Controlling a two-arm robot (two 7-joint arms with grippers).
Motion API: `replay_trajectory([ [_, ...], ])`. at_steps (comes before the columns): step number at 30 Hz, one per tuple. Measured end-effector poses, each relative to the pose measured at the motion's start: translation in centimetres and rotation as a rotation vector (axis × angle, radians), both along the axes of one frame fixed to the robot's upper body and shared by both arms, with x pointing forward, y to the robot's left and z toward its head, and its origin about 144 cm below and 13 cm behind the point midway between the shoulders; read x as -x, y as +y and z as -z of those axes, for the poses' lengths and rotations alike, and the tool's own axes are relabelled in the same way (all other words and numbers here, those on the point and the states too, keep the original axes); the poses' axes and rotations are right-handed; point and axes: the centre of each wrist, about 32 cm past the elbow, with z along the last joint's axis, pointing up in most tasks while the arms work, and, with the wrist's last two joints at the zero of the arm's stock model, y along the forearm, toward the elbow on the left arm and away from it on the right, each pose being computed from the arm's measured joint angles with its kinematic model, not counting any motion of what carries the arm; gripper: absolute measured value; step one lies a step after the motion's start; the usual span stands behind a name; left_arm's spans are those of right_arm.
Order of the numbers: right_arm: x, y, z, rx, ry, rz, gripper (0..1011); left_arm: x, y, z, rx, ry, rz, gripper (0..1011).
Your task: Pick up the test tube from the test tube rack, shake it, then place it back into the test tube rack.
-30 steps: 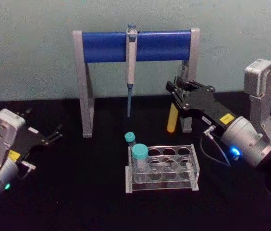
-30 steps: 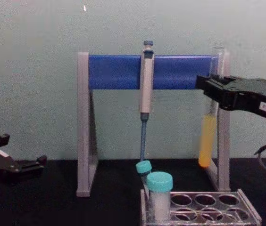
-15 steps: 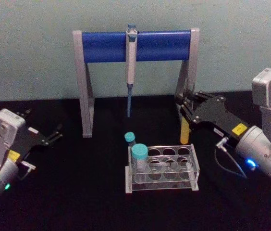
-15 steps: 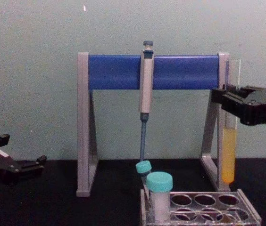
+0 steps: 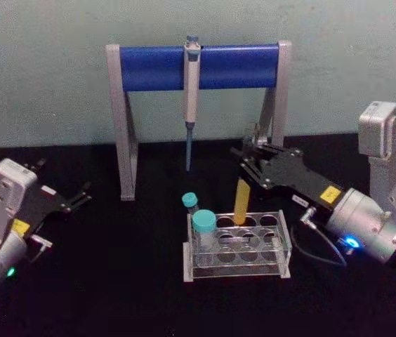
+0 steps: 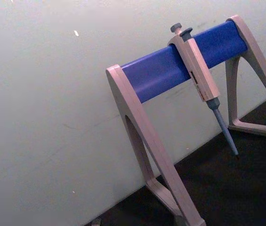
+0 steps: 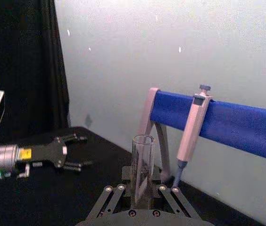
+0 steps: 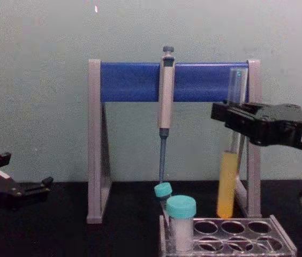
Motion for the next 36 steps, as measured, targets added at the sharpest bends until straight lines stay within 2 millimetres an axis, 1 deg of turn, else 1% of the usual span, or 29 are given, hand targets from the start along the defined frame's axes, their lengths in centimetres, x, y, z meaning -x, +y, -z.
replay_trajectory([
  [7, -1.6, 0.9, 0.5, -0.058, -0.017, 0.011, 238, 0.0, 0.0, 0.0, 0.000, 0.000, 0.000, 1001],
  [14, -2.9, 0.9, 0.7, -0.066, -0.062, 0.078, 238, 0.0, 0.0, 0.0, 0.000, 0.000, 0.000, 1001],
  [22, -3.3, 0.3, 0.7, -0.049, -0.075, 0.133, 237, 0.0, 0.0, 0.0, 0.000, 0.000, 0.000, 1001],
  [36, -2.8, -0.1, 0.7, -0.031, -0.073, 0.156, 237, 0.0, 0.0, 0.0, 0.000, 0.000, 0.000, 1001],
])
